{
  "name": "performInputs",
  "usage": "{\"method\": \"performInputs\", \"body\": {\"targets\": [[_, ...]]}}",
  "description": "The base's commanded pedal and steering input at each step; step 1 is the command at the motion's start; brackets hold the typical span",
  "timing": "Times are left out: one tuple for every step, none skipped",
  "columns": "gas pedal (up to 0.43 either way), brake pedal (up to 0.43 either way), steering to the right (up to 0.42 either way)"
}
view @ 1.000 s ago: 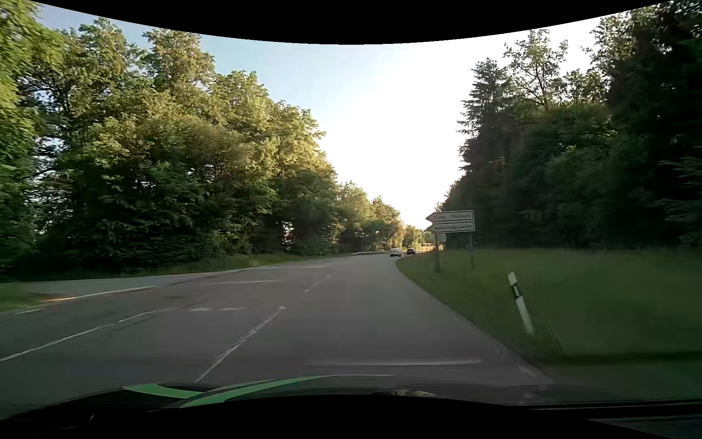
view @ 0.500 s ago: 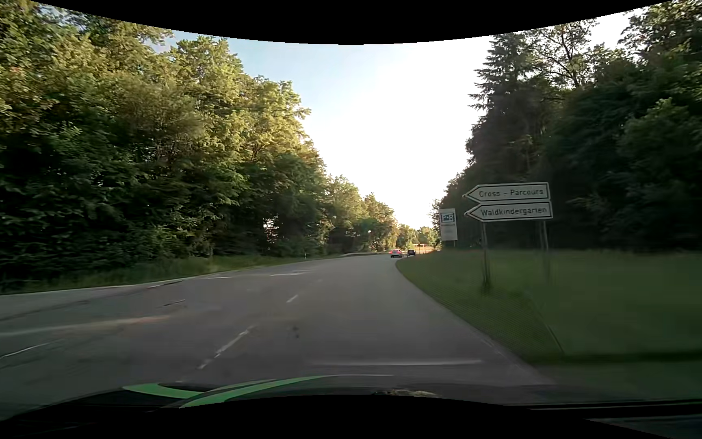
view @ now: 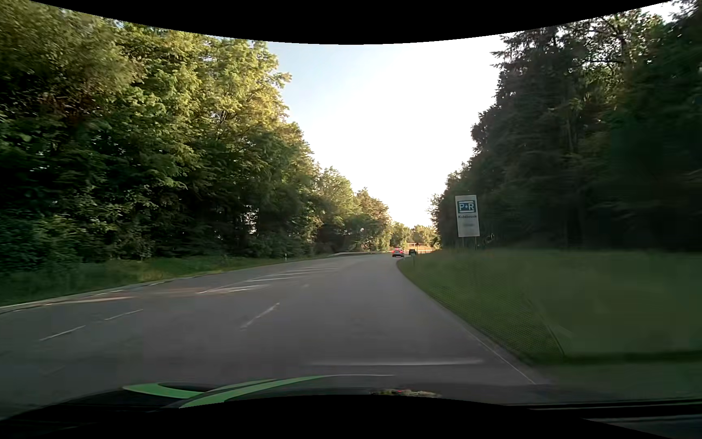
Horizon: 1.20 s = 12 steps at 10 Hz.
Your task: Follow the waypoints while adhering to traffic rules and regulations
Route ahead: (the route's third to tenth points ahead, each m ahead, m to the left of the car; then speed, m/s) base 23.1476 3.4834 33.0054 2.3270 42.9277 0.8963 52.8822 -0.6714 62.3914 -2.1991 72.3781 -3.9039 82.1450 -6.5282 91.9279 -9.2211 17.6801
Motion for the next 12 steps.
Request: {"method": "performInputs", "body": {"targets": [[0.079,0.0,0.01],[0.079,0.0,0.01],[0.079,0.0,0.01],[0.079,0.0,0.01],[0.079,0.0,0.011],[0.079,0.0,0.011],[0.079,0.0,0.011],[0.079,0.0,0.011],[0.079,0.0,0.011],[0.079,0.0,0.012],[0.079,0.0,0.012],[0.087,0.0,0.012]]}}
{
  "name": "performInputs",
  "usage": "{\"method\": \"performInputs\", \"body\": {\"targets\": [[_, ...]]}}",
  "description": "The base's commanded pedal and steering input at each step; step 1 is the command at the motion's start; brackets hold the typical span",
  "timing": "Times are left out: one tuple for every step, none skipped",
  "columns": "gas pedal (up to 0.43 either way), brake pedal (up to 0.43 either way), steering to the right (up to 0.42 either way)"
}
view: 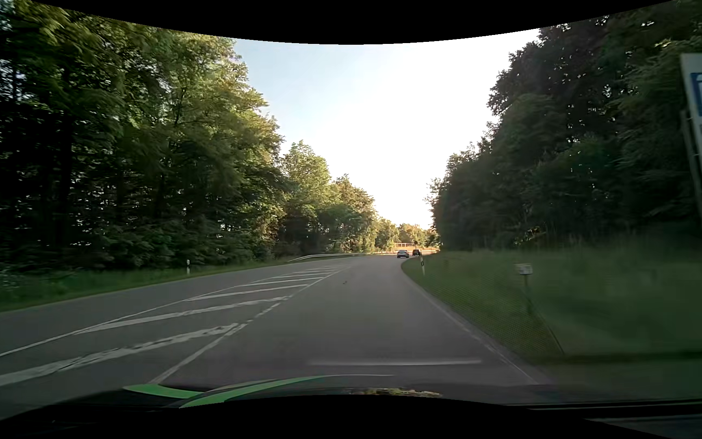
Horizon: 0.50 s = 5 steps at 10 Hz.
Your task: Follow the waypoints while adhering to traffic rules and regulations
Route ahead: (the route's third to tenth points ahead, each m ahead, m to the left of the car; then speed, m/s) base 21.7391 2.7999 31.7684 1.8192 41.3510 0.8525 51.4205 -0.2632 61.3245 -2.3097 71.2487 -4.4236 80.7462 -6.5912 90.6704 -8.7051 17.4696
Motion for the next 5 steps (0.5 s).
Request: {"method": "performInputs", "body": {"targets": [[0.087,0.0,0.012],[0.098,0.0,0.013],[0.11,0.0,0.013],[0.118,0.0,0.014],[0.118,0.0,0.014]]}}
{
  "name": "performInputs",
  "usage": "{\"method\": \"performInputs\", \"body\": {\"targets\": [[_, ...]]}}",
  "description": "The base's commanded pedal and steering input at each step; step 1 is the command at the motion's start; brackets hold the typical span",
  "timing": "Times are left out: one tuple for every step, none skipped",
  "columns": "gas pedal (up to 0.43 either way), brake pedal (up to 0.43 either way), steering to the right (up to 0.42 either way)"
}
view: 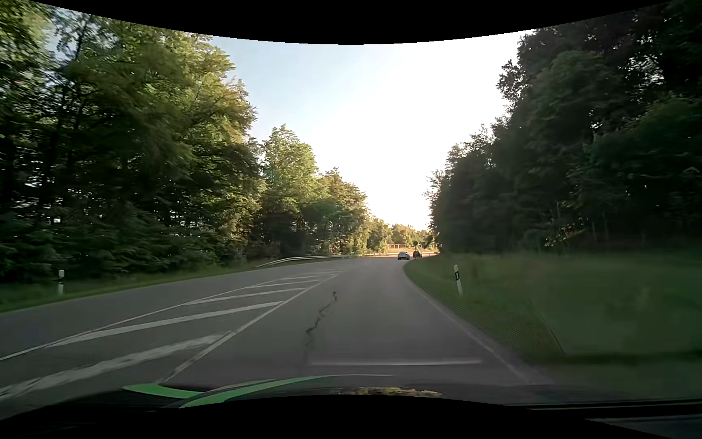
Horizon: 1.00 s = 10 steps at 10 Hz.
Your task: Follow the waypoints while adhering to traffic rules and regulations
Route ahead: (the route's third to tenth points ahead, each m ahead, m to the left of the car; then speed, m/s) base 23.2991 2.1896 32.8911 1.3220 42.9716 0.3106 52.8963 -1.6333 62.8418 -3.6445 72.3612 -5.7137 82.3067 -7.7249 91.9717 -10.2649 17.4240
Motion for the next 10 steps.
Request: {"method": "performInputs", "body": {"targets": [[0.118,0.0,0.014],[0.118,0.0,0.014],[0.118,0.0,0.014],[0.118,0.0,0.015],[0.118,0.0,0.015],[0.13,0.0,0.015],[0.13,0.0,0.015],[0.138,0.0,0.016],[0.138,0.0,0.017],[0.138,0.0,0.017]]}}
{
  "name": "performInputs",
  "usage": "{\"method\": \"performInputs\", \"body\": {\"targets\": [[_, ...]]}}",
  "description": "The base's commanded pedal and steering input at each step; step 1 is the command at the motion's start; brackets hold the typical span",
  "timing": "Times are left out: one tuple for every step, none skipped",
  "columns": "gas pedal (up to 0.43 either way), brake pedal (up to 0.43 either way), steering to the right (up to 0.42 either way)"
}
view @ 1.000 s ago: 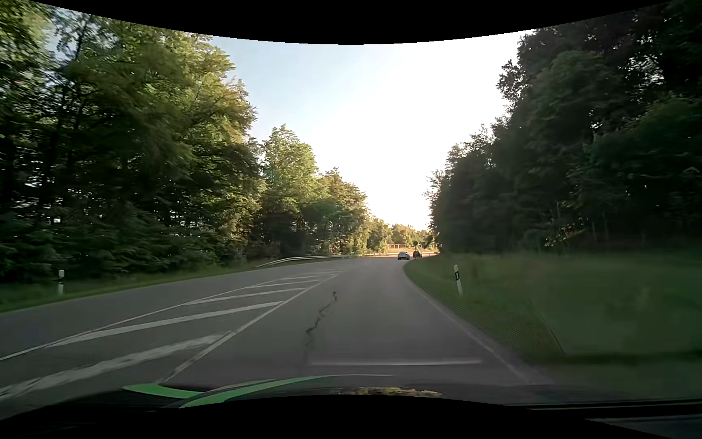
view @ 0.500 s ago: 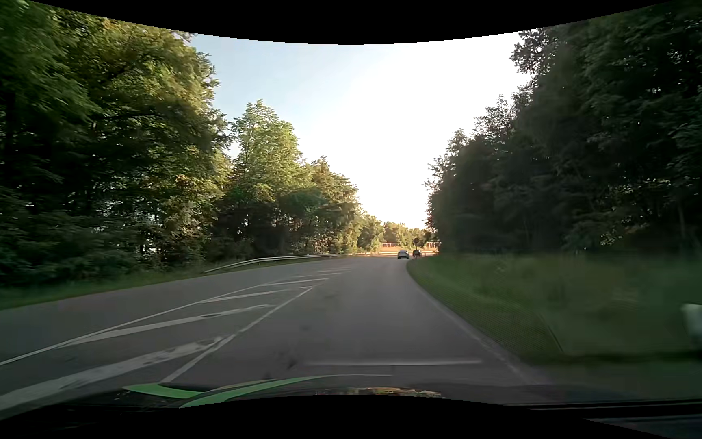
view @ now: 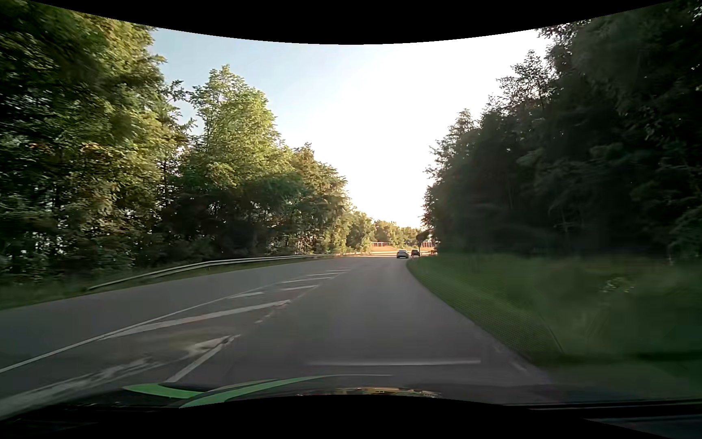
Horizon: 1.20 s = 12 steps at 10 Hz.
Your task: Follow the waypoints while adhering to traffic rules and regulations
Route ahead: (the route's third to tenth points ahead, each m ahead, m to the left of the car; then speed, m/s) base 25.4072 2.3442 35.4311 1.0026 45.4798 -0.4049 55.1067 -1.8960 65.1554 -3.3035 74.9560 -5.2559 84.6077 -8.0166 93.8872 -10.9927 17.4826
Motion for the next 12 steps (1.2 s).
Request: {"method": "performInputs", "body": {"targets": [[0.15,0.0,0.017],[0.15,0.0,0.017],[0.15,0.0,0.017],[0.15,0.0,0.018],[0.15,0.0,0.018],[0.15,0.0,0.017],[0.157,0.0,0.017],[0.157,0.0,0.018],[0.157,0.0,0.017],[0.157,0.0,0.017],[0.157,0.0,0.018],[0.157,0.0,0.017]]}}
